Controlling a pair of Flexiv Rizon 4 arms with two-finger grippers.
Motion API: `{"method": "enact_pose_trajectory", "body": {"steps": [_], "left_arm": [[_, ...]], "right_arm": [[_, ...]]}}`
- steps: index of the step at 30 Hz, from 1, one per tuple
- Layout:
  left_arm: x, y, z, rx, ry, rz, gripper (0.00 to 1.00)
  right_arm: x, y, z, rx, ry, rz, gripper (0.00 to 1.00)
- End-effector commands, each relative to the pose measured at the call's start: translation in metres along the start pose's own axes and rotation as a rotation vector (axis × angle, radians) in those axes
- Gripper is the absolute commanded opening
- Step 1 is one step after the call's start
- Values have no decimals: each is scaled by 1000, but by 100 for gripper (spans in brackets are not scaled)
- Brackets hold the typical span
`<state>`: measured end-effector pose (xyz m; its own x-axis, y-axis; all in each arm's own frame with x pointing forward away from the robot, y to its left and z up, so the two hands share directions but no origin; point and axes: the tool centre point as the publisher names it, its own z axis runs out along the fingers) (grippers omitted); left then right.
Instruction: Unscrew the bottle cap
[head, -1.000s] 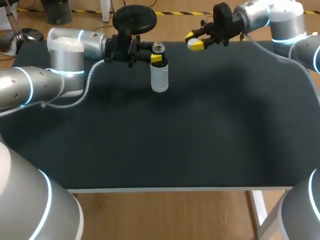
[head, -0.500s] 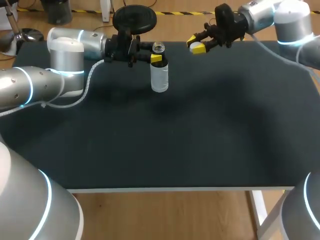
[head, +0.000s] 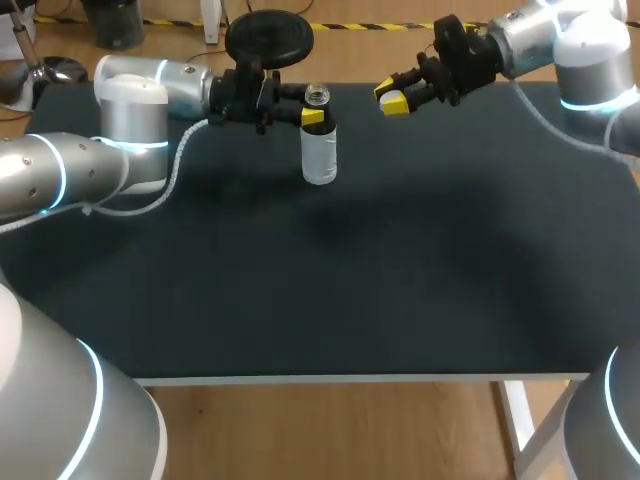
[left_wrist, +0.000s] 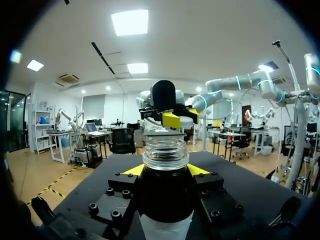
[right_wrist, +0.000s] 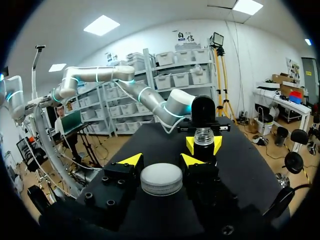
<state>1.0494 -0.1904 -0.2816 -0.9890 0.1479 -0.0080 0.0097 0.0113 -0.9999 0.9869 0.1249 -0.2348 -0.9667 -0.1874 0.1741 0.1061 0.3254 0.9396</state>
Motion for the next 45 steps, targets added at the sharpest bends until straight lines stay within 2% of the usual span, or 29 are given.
{"method": "enact_pose_trajectory", "body": {"steps": [1,9,22,29,40,45], "left_arm": [[-1,0,1,-1,1,-1,0],[-1,0,1,-1,1,-1,0],[-1,0,1,-1,1,-1,0],[-1,0,1,-1,1,-1,0],[-1,0,1,-1,1,-1,0],[-1,0,1,-1,1,-1,0]], "right_arm": [[4,-2,1,4,-827,19,0],[-3,-18,4,5,-831,58,0],[-37,-40,-4,20,-828,128,0],[-51,-55,-6,20,-797,180,0],[-59,-90,-8,13,-779,281,0],[-50,-104,-15,42,-792,318,0]]}}
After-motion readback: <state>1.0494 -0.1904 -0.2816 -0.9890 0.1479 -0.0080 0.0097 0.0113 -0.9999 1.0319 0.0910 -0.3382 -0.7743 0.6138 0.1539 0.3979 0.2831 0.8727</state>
